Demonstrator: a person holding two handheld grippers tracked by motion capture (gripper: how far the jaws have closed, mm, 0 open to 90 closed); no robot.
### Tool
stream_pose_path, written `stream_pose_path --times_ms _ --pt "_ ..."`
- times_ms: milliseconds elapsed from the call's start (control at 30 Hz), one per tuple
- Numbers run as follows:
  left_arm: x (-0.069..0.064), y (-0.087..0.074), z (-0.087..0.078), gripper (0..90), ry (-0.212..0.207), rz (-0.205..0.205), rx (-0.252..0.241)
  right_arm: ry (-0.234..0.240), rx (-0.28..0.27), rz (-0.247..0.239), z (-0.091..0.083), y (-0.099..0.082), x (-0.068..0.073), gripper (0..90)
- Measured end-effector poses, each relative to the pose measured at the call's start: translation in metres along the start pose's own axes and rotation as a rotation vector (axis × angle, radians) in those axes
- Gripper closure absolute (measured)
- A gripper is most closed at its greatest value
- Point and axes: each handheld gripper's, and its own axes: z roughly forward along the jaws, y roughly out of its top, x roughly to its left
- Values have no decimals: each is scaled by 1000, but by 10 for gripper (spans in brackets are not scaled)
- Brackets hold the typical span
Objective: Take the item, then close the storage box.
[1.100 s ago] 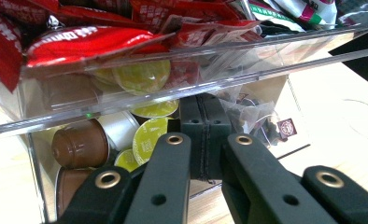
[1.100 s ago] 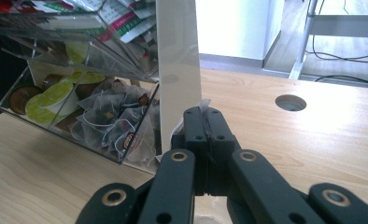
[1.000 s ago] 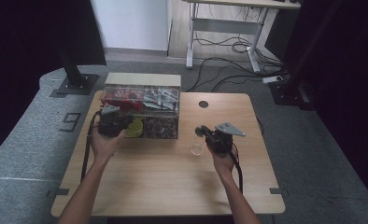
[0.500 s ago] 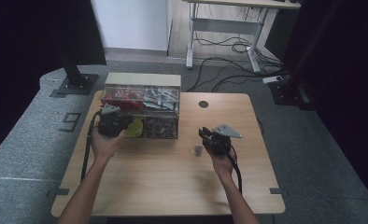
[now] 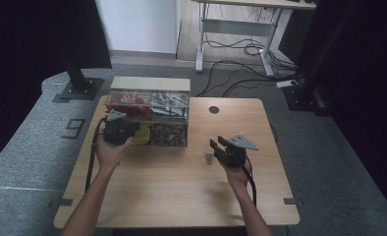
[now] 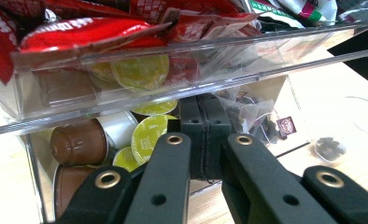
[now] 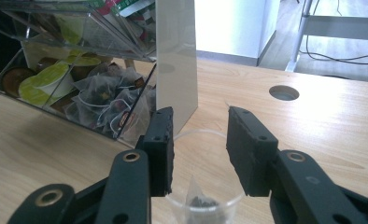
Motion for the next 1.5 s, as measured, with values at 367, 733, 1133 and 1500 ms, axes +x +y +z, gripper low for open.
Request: stream_pose_path --times_ms 367,733,1133,1500 --pt "-1 -1 1 896 1 -3 2 11 3 33 -19 -18 -18 560" --pt "-1 -2 0 900 -1 -2 0 4 13 42 -35 -31 -27 551" --pt "10 -14 1 900 2 -28 16 -6 27 40 -46 -43 -27 550" --pt "16 -25 2 900 3 -41 28 -5 44 41 -50 -53 -25 549"
